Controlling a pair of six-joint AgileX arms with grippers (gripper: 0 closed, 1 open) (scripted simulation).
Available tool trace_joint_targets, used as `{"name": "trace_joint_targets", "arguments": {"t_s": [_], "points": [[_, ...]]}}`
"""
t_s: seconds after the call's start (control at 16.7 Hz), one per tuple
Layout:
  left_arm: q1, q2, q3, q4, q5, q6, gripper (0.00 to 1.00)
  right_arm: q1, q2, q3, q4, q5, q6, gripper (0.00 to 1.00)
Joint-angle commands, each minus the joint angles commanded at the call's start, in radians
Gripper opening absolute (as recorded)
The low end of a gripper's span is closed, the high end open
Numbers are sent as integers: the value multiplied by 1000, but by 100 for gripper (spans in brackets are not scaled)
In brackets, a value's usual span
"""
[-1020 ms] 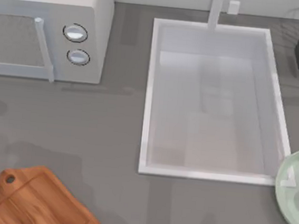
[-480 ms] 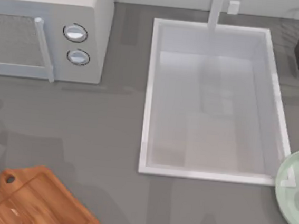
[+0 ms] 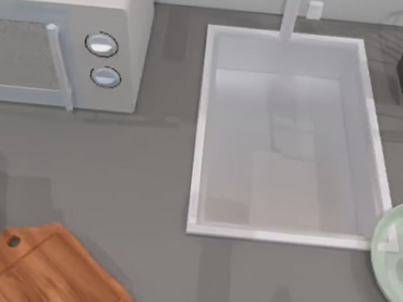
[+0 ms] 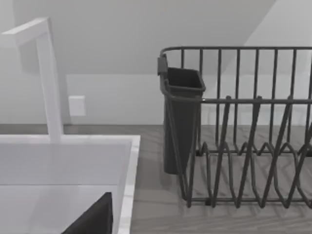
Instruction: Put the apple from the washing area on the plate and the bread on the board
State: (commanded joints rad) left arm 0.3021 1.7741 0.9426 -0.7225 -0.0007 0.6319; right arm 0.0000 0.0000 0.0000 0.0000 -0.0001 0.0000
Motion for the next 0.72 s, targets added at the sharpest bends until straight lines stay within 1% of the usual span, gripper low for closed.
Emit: {"name": "trace_joint_targets", "arguments": {"t_s": [0.12,0.36,0.72], "points": [[1,28,-29,45,0,2,100,0,0,0,0,0,0,100],[2,35,-36,52,0,2,100,0,0,0,0,0,0,100],[2,35,-36,52,0,2,55,0,0,0,0,0,0,100]]}}
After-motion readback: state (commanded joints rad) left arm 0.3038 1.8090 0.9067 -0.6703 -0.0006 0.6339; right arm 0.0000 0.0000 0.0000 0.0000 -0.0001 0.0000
